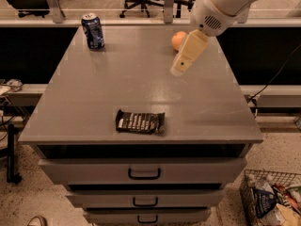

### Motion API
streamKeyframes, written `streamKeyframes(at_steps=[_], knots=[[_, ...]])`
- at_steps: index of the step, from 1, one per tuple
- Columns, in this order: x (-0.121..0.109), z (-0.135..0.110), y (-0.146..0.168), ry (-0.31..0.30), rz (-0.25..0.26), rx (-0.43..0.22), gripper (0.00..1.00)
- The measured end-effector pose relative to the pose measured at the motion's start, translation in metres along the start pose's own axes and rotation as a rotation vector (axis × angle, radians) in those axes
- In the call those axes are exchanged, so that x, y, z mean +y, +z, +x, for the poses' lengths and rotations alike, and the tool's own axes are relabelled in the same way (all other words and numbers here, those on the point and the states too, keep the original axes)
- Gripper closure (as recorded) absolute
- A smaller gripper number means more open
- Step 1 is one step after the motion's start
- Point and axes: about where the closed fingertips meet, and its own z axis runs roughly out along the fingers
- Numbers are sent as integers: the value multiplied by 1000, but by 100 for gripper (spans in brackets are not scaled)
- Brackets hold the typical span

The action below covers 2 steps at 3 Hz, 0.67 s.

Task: Move pepsi can near rxbar chocolate

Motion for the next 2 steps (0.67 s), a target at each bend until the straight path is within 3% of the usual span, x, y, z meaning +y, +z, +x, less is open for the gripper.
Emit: streamKeyframes(at_steps=[1,2], knots=[[0,0,0,0,0,0,0],[-5,-15,16,16,-6,-70,0]])
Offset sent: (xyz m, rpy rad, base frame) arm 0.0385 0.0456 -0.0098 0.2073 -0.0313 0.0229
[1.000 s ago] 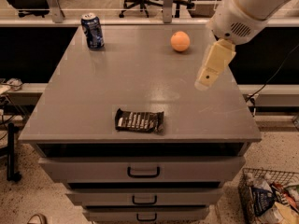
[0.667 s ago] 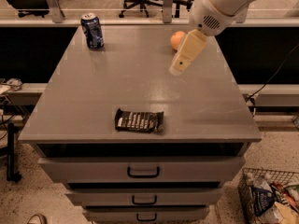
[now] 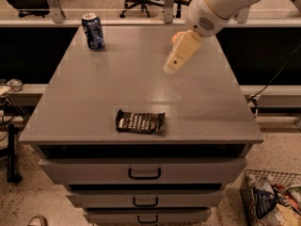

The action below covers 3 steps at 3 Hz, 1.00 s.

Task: Move pepsi can near rxbar chocolate

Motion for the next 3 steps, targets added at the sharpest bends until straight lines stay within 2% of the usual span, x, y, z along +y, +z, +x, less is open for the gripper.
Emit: streamKeyframes(at_steps=[2,3], knots=[[-39,-79,80,85,10,-207,0],[-60,-115,119,134,18,-288,0]])
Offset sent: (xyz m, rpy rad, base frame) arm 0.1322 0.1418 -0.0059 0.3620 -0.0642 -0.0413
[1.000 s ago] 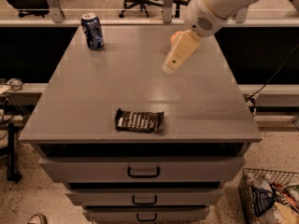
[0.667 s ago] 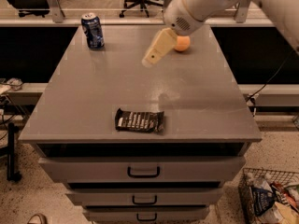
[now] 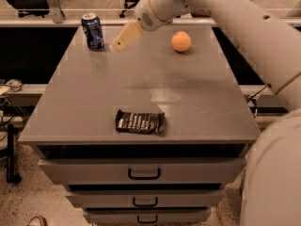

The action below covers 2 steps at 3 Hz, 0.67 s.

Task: Move pepsi can near rxbar chocolate

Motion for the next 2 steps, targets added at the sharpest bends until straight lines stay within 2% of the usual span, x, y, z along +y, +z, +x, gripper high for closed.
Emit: streamKeyframes(at_steps=[2], knots=[[-8,-29,89,141,-3,-146,0]])
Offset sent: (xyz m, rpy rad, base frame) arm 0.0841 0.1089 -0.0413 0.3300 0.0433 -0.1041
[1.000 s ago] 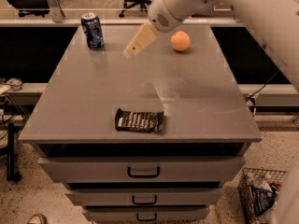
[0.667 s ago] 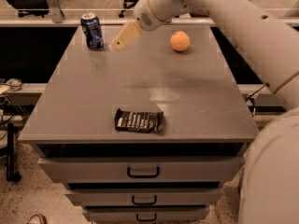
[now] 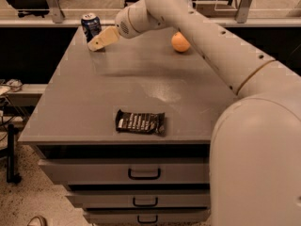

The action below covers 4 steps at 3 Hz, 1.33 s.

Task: Move pepsi can near rxbar chocolate

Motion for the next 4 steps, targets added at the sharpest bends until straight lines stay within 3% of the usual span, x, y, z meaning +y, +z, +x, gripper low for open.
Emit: streamKeyframes(at_steps=[1,3,4], knots=[[-6,-6,38,30,27,-74,0],[-22,-21,92,2,51,-170,0],[-31,-28,106,-19,55,-189,15]])
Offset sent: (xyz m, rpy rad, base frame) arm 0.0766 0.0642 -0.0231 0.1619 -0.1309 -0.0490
